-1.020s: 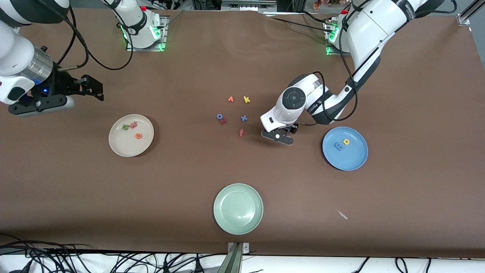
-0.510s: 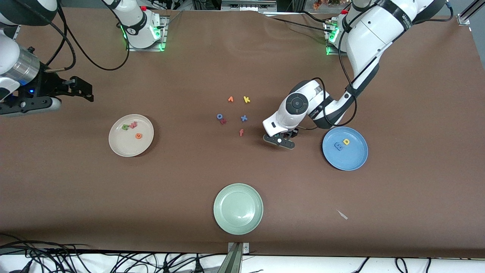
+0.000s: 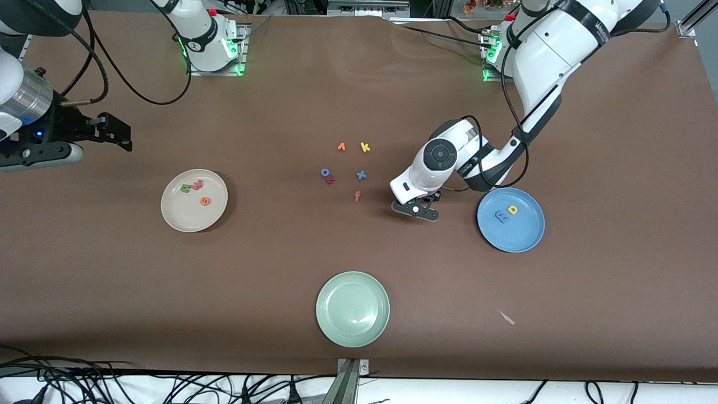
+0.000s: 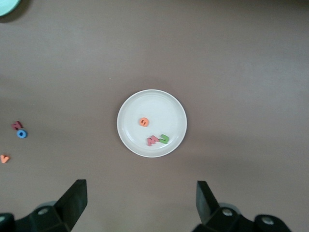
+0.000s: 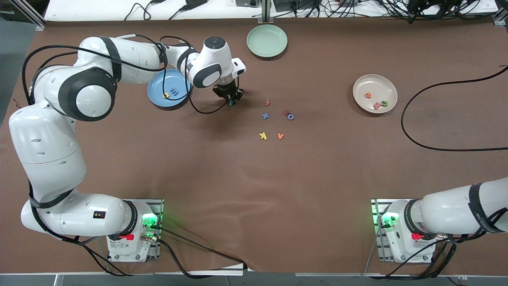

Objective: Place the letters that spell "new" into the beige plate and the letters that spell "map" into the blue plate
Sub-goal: 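Grasp the teal p with the left gripper, then lower the teal p onto the blue plate and open the left gripper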

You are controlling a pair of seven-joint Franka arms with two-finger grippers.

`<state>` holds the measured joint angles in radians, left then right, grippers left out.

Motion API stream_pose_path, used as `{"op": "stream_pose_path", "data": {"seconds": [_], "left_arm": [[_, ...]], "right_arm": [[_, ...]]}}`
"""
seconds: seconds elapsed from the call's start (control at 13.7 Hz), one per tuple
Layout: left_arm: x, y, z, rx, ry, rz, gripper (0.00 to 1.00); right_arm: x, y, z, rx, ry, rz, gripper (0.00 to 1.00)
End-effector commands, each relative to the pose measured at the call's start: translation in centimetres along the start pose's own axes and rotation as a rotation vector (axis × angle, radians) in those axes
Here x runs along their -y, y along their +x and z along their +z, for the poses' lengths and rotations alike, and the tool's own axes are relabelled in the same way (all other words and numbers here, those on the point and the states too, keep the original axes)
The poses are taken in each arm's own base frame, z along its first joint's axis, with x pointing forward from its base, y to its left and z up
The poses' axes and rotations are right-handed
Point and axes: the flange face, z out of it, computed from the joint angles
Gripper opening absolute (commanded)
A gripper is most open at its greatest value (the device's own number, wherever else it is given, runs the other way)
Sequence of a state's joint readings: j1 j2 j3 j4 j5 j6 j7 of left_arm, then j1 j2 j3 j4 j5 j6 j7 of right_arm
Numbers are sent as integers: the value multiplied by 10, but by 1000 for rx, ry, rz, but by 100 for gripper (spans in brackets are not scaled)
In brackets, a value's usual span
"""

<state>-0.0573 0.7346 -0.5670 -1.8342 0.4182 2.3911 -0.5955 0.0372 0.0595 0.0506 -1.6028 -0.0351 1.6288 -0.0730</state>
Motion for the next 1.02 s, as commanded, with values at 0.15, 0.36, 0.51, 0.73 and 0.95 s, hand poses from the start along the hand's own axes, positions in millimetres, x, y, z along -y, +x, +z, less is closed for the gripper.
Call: {"op": "stream_pose_path", "data": {"seconds": [0.15,0.36,0.51,0.73,0.95], "left_arm": [[21,11,-55,-10,115,-6,5],[90,22,-86,23,158,22,5],[141,26,-91,61,164,61,5],[190,17,-79,115,168,70,5],[210,16,-60,133,165,55,15]], "right_arm": [[0,1,-4,0,-21,-7,100],[3,3,3,15,-15,0,100],[2,4,2,12,-15,-6,100],[2,3,2,12,-15,-13,100],[0,4,3,15,-15,-12,100]]}}
